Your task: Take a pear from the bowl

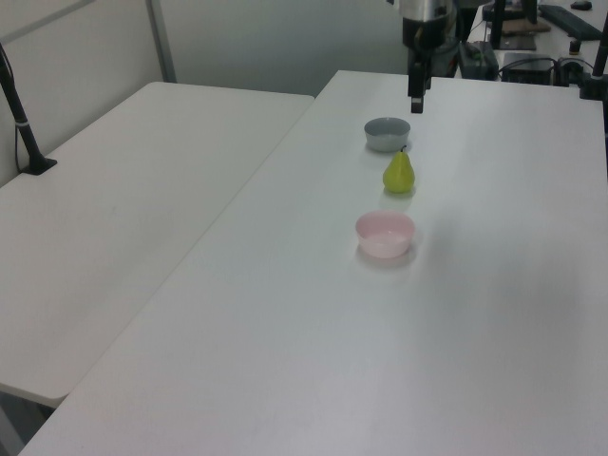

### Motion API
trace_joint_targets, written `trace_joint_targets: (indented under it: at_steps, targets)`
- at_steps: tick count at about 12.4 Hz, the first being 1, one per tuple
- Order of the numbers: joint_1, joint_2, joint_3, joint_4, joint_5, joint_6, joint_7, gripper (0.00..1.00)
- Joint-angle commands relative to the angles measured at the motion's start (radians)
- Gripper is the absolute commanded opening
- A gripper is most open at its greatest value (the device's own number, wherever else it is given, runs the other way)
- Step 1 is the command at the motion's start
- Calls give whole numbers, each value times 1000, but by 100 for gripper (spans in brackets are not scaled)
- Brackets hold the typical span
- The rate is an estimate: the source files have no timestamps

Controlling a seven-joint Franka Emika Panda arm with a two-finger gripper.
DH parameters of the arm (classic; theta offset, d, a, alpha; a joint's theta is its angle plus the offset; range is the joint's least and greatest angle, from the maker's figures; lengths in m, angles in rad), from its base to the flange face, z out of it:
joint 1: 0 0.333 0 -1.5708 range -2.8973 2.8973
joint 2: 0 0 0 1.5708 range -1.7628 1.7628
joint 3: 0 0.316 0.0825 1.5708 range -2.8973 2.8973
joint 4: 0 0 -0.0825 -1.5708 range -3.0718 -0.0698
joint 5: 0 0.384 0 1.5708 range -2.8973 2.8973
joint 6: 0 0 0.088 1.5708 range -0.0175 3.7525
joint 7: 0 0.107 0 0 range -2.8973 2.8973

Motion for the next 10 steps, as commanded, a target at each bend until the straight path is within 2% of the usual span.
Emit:
trace_joint_targets:
  at_steps: [1,10]
  targets:
    - [12,-65,-5,-18,15,-75,70,100]
    - [9,-89,-11,-23,14,-89,96,100]
